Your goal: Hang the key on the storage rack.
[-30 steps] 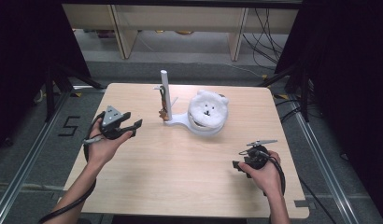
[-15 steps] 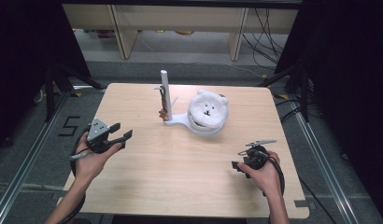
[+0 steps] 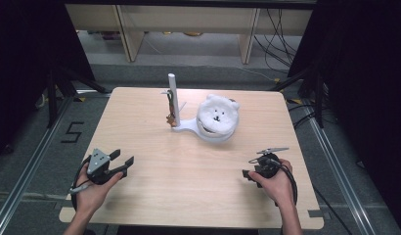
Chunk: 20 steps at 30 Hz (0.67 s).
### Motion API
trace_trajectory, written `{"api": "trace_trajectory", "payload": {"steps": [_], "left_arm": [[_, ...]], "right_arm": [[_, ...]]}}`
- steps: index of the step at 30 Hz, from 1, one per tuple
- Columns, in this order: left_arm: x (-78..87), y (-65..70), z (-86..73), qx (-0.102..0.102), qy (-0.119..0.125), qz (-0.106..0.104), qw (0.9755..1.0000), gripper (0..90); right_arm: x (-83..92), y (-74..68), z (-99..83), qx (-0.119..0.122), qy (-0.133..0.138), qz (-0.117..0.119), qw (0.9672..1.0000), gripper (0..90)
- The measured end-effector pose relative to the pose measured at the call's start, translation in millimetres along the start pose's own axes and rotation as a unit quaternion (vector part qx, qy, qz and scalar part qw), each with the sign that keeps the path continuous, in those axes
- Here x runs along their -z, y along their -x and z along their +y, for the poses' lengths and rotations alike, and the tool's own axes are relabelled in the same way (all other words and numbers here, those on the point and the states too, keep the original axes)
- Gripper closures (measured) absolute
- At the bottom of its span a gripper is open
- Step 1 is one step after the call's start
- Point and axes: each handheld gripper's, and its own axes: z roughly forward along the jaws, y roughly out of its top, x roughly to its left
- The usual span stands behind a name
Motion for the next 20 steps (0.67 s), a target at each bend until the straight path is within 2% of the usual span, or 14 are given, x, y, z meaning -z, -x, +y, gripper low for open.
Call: {"api": "trace_trajectory", "payload": {"steps": [2, 3, 6, 7, 8, 9, 11, 13, 15, 16, 17, 18, 19, 20], "left_arm": [[-0.2, -1.7, -9.6, 0.007, 0.005, 0.002, 1.0000, 39.1], [0.3, -3.3, -13.3, 0.007, -0.002, 0.005, 1.0000, 38.8], [0.4, -6.9, -20.3, 0.013, -0.004, 0.010, 0.9999, 37.8], [0.3, -7.5, -22.1, 0.014, -0.001, 0.011, 0.9998, 37.5], [1.2, -7.6, -23.9, 0.014, -0.002, 0.015, 0.9998, 37.5], [0.9, -7.2, -25.3, 0.017, 0.002, 0.015, 0.9997, 37.4], [1.5, -5.6, -26.0, 0.020, 0.009, 0.015, 0.9996, 37.3], [1.8, -5.7, -26.5, 0.015, 0.016, 0.015, 0.9996, 37.4], [1.8, -5.0, -26.5, 0.011, 0.016, 0.012, 0.9997, 37.1], [2.0, -3.8, -26.3, 0.007, 0.013, 0.014, 0.9998, 37.1], [1.7, -3.0, -26.1, 0.000, 0.011, 0.013, 0.9999, 37.2], [0.9, -2.2, -26.2, -0.004, 0.012, 0.011, 0.9999, 37.1], [1.4, -1.2, -26.0, -0.008, 0.009, 0.013, 0.9998, 37.1], [1.3, -0.8, -25.9, -0.010, 0.007, 0.013, 0.9998, 37.1]], "right_arm": [[-0.5, 0.7, 0.1, 0.006, 0.001, 0.001, 1.0000, 41.2], [0.1, 0.1, 0.6, 0.004, -0.009, 0.004, 0.9999, 41.2], [-2.6, -0.6, -0.3, 0.006, 0.002, 0.002, 1.0000, 41.1], [-2.9, 0.1, -0.5, 0.012, -0.009, -0.005, 0.9999, 41.1], [-2.3, -0.6, 0.4, 0.007, -0.013, 0.010, 0.9998, 41.1], [-2.9, -2.5, 0.0, -0.003, -0.012, -0.001, 0.9999, 41.1], [-3.8, -0.1, -0.7, 0.017, -0.009, 0.001, 0.9998, 41.1], [-5.1, -1.2, -1.1, 0.009, -0.001, 0.002, 1.0000, 41.1], [-5.8, -1.4, -1.5, 0.009, -0.005, 0.004, 0.9999, 41.1], [-6.9, -0.6, -1.8, 0.018, -0.007, 0.000, 0.9998, 41.1], [-6.6, -1.2, -1.5, 0.016, -0.013, 0.001, 0.9998, 41.1], [-8.3, -2.8, -2.2, 0.005, -0.006, 0.003, 1.0000, 41.1], [-8.9, -1.2, -2.0, 0.019, -0.011, 0.004, 0.9998, 41.1], [-10.2, -1.5, -2.4, 0.021, -0.004, 0.002, 0.9998, 41.1]]}}
